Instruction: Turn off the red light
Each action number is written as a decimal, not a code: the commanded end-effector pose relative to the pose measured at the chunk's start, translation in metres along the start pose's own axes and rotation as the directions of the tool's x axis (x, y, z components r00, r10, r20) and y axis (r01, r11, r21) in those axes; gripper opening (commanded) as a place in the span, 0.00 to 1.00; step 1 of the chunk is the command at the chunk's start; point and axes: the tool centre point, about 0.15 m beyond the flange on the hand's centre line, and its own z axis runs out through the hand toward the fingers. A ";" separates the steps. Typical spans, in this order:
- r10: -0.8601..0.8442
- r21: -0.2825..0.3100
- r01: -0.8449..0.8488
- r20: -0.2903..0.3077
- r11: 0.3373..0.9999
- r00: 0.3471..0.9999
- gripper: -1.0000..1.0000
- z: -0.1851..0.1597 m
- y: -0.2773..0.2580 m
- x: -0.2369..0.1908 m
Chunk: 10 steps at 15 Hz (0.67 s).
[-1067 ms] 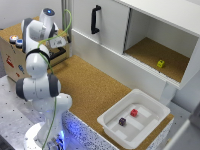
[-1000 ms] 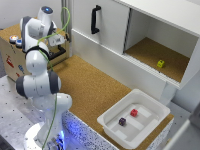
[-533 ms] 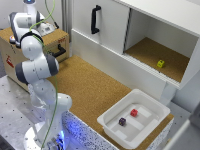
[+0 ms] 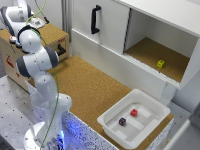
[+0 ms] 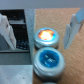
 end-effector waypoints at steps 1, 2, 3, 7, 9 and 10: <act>-0.065 0.015 0.063 0.165 0.998 0.984 1.00 0.004 -0.032 0.068; -0.076 0.001 0.076 0.158 0.997 0.985 1.00 0.005 -0.030 0.068; -0.061 -0.014 0.064 0.144 0.998 0.988 1.00 0.006 -0.023 0.070; 0.032 -0.020 -0.030 0.120 0.999 0.992 0.00 0.012 0.008 0.073; 0.054 -0.014 -0.053 0.116 0.998 0.992 0.00 0.014 0.017 0.076; 0.060 -0.014 -0.059 0.120 0.998 0.991 0.00 0.020 0.020 0.079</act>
